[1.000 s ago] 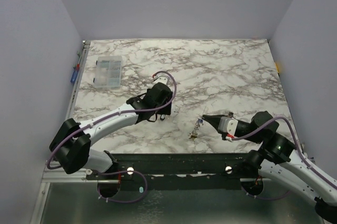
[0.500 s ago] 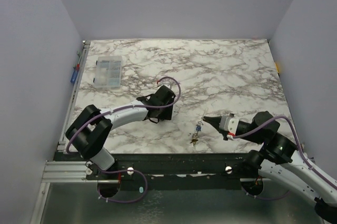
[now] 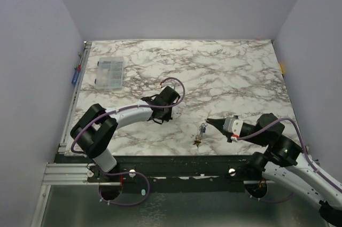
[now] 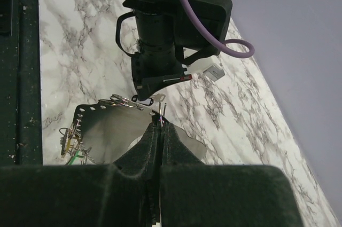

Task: Put the keys on the keyring

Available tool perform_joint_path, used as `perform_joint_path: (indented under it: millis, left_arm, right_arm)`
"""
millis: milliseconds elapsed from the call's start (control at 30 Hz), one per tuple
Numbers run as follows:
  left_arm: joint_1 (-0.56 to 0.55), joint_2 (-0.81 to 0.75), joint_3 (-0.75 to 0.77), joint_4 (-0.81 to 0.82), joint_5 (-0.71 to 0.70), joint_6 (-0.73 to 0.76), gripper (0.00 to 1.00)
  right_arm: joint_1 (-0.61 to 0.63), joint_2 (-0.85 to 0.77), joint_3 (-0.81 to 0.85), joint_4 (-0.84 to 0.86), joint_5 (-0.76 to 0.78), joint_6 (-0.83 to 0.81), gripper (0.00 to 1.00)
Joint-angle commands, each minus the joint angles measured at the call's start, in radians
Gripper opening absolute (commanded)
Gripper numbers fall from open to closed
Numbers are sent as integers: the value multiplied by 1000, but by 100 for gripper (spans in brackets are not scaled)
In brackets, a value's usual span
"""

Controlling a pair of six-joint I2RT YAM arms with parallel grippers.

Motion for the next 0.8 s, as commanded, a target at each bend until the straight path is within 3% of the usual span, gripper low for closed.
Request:
perform_joint_path:
  millis: [0, 167, 300, 367, 467, 533, 600, 767]
  left_arm:
    - [-21, -46, 33, -79, -139, 54, 0]
    - [-87, -54, 104, -211, -410, 93, 0]
    - [-133, 17, 123, -288, -535, 82, 3]
    - [-149, 52, 125, -302, -530, 72, 21]
    - [-185, 69, 125, -287, -468, 82, 63]
    - [-201, 68, 133, -272, -432, 97, 78]
    - [-203, 65, 146, -264, -386, 114, 84]
    - [-197, 32, 177, -246, -299, 139, 82]
  right_arm:
    - [4, -18, 35, -5, 22, 12, 1]
    - [4, -21, 33, 1, 22, 12, 1]
    - [4, -21, 30, 3, 19, 15, 1]
    - [4, -22, 32, 0, 21, 17, 1]
    - [4, -26, 37, -9, 27, 18, 1]
    - [4, -31, 38, -11, 28, 20, 1]
    - [4, -34, 38, -10, 27, 20, 1]
    - [4, -32, 44, -10, 27, 23, 1]
